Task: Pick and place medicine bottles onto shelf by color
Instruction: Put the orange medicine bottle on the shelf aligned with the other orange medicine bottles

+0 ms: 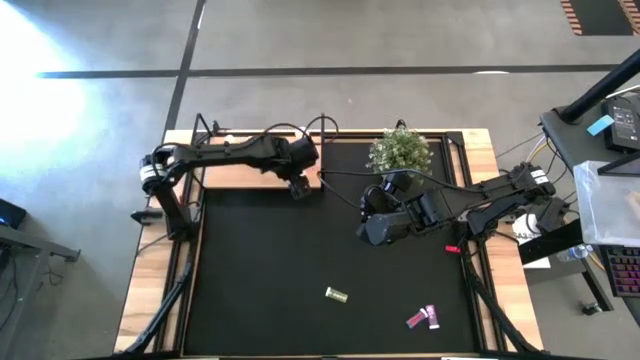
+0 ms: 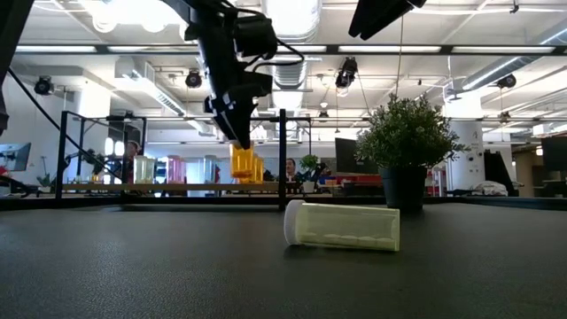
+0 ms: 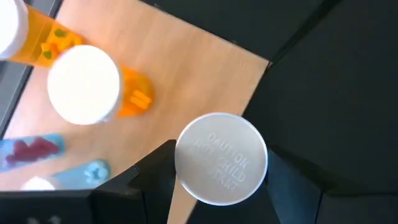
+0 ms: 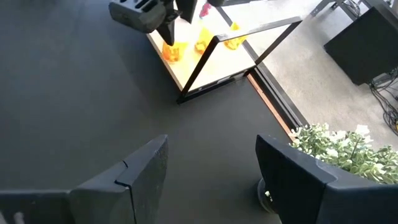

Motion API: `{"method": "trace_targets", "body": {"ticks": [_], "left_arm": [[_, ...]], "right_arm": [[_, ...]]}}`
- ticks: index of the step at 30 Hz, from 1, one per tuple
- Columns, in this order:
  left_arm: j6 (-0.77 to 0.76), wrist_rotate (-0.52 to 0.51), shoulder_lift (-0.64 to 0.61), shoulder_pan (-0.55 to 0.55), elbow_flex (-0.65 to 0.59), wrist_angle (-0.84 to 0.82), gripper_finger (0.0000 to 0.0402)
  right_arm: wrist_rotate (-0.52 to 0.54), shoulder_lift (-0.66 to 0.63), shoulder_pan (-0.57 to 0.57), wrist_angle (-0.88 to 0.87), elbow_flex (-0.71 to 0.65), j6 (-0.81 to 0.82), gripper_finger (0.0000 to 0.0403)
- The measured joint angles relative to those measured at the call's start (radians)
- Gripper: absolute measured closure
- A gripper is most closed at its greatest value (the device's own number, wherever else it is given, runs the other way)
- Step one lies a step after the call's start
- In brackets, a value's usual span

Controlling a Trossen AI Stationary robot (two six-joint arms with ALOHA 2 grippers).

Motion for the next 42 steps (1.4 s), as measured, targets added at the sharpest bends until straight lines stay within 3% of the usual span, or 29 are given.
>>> {"method": "trace_targets", "body": {"ticks": [12, 25, 42], "left_arm": [[0.114, 0.025, 0.027, 0.063, 0.000, 0.037, 0.0205], [0.124, 0.058, 0.036, 0.087, 0.002, 0.049, 0.0205], [0.146, 0.057, 0.038, 0.087, 0.006, 0.069, 0.0175]], "right_arm": [[0.000, 0.000, 0.000, 0.000, 0.000, 0.000, 0.0168], [0.000, 0.000, 0.000, 0.001, 0.000, 0.000, 0.0168], [0.000, 0.000, 0.000, 0.020, 0.000, 0.000, 0.0168]]}}
